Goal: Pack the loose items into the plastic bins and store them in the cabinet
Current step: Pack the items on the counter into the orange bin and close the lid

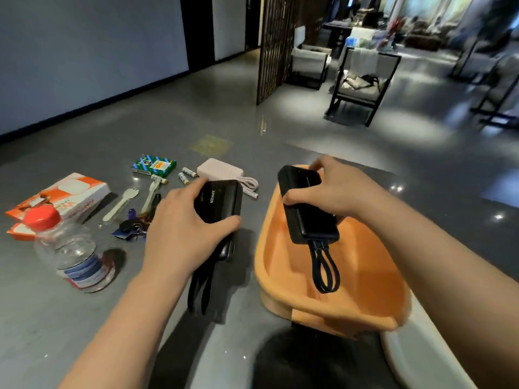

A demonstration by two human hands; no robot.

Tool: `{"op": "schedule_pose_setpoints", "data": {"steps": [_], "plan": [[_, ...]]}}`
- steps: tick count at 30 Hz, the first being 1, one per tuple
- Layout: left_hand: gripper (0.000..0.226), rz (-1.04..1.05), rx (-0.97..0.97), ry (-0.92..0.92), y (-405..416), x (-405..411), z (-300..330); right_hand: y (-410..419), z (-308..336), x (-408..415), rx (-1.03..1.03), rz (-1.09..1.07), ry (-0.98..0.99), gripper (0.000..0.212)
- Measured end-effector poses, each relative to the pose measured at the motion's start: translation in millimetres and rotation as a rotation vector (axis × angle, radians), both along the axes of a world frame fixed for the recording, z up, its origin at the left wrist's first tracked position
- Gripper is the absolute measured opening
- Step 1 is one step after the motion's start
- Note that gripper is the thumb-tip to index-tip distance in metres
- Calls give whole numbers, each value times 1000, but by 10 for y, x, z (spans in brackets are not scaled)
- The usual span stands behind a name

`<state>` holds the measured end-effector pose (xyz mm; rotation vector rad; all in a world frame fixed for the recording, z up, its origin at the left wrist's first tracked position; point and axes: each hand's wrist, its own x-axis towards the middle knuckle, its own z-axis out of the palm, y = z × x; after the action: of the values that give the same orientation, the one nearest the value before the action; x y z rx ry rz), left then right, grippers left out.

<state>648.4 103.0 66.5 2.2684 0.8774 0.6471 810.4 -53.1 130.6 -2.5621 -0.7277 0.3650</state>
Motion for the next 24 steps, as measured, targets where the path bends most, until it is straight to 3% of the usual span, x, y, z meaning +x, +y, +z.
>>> {"op": "schedule_pose_setpoints", "data": {"steps": [4, 10, 19, 21, 24], "plan": [[91, -57, -6, -15, -105, 288, 54, -172, -483, 263, -151, -78, 134, 77], [90, -127, 35, -12, -157, 539, 77, 198, -1048, 488, -358, -122, 166, 91], [89, -190, 33, 26, -180, 650, 0, 384, -1363, 561, -365, -200, 138, 110], [90, -210, 27, 19, -220, 677, 19, 306, -1285, 532, -358, -198, 171, 98], [90, -246, 31, -1, -306, 741, 73, 81, -1024, 527, -209, -168, 25, 58]]}}
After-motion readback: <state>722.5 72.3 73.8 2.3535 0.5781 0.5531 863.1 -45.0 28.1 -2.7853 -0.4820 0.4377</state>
